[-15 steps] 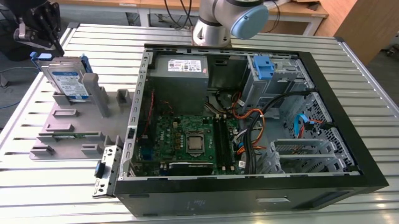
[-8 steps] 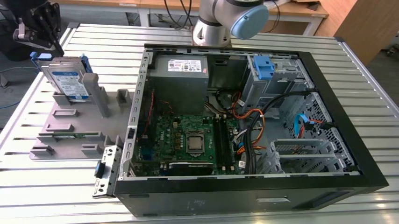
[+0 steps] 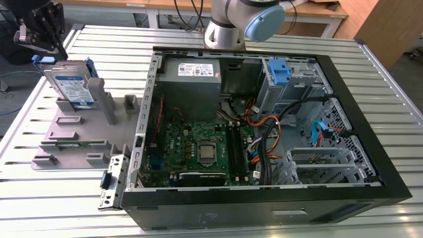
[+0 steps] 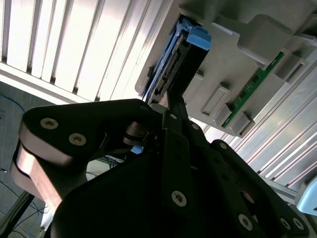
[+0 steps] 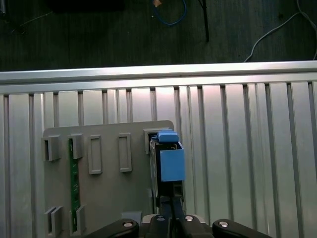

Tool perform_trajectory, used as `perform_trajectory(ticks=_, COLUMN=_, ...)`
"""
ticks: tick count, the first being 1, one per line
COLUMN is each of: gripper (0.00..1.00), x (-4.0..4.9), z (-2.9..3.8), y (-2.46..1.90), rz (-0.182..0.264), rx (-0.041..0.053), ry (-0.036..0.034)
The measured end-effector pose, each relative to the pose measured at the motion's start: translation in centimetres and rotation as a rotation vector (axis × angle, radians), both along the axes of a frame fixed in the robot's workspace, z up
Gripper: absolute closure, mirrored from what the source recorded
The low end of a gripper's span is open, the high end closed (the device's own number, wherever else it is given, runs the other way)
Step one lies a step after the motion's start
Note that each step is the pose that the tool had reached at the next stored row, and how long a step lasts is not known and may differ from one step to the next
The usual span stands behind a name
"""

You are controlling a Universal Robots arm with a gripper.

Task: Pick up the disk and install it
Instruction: 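Pick up the disk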

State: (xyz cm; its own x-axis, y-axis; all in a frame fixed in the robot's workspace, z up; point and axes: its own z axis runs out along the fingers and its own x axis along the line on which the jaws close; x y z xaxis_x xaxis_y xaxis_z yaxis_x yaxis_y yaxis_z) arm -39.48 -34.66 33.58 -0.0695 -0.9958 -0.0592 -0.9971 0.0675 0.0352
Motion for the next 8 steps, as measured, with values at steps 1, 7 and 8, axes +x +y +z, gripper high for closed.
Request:
perform_trajectory(ticks=1, gripper=0.83, x=0.00, z=0.00, y=0.00, rz=0.000, rx=-0.0001, ry=0.0001)
perform_trajectory(ticks=7, gripper=0.42, x=0.00, z=0.00, y=0.00, rz=-0.001, rx=0.0000, ry=0.0000)
perform_trajectory(ticks=8, gripper=0.36, x=0.00, z=0.00, y=0.00, rz=-0.001, rx=0.0000, ry=0.0000)
